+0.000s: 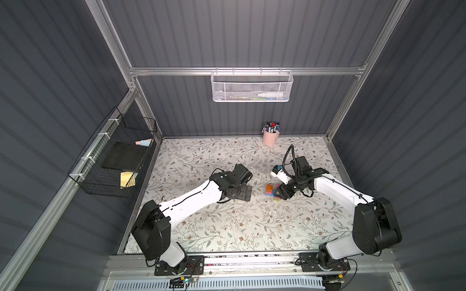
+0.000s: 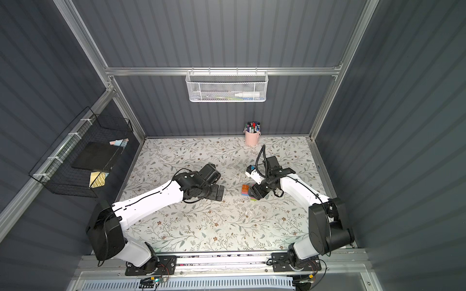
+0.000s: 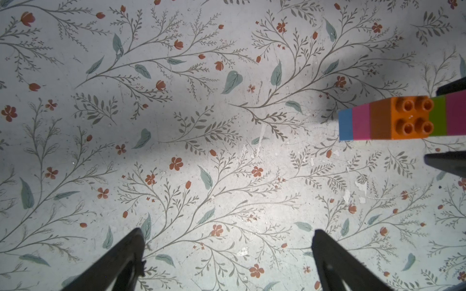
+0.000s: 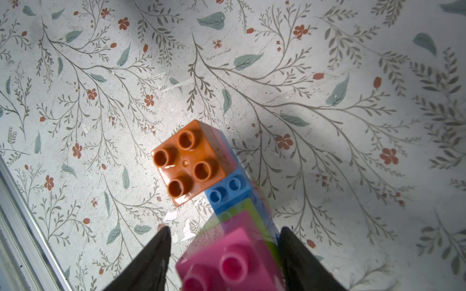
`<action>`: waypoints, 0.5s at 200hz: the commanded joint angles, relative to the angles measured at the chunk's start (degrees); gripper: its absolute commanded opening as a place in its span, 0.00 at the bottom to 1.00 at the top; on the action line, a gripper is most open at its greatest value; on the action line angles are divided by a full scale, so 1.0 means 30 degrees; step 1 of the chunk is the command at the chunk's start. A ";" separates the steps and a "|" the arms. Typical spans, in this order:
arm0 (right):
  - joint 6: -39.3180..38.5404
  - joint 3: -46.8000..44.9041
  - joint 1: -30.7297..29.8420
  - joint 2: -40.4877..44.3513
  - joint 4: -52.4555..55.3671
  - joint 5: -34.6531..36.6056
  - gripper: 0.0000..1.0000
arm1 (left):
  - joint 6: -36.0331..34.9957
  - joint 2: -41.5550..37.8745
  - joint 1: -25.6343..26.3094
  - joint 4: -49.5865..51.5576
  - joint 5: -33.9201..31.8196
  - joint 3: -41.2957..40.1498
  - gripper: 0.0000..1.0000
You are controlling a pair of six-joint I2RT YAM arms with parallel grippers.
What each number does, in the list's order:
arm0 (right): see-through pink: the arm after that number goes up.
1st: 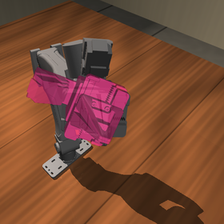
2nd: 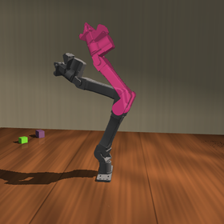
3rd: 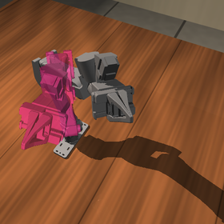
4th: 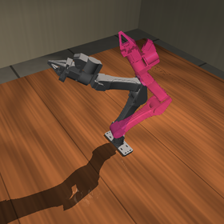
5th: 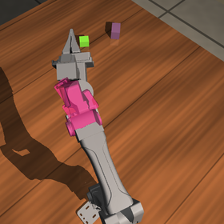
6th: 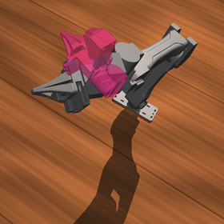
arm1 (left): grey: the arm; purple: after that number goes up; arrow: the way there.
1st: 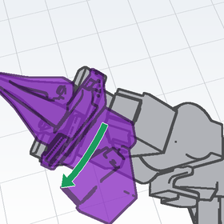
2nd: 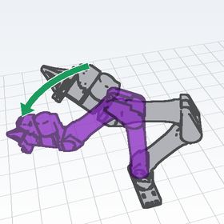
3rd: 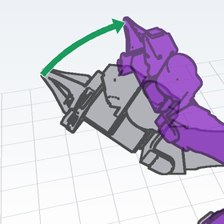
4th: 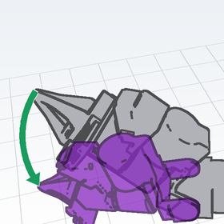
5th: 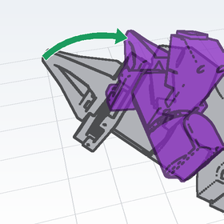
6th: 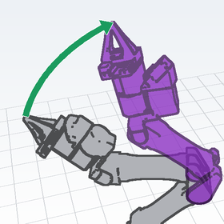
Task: Assemble the number 4 with lego
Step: Place the lego brick at the center of the board.
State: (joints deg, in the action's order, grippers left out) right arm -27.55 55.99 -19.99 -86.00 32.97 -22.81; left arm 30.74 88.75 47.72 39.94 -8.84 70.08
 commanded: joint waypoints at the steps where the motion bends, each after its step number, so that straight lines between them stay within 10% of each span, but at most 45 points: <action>1: -0.0887 -0.0029 -0.0058 -0.0078 -0.0075 -0.0218 0.64 | -0.0403 -0.0708 -0.0152 -0.0127 0.0179 -0.0268 0.99; 100: -0.0645 0.0561 -0.0281 -0.0573 -0.0267 -0.1027 0.52 | -0.0609 -0.0990 -0.0324 -0.0135 0.0077 -0.0482 0.99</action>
State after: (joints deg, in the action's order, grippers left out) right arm -28.51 56.01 -20.25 -86.59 32.32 -23.70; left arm 29.93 87.88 47.35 39.40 -8.84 69.63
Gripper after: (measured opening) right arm 0.502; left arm 0.993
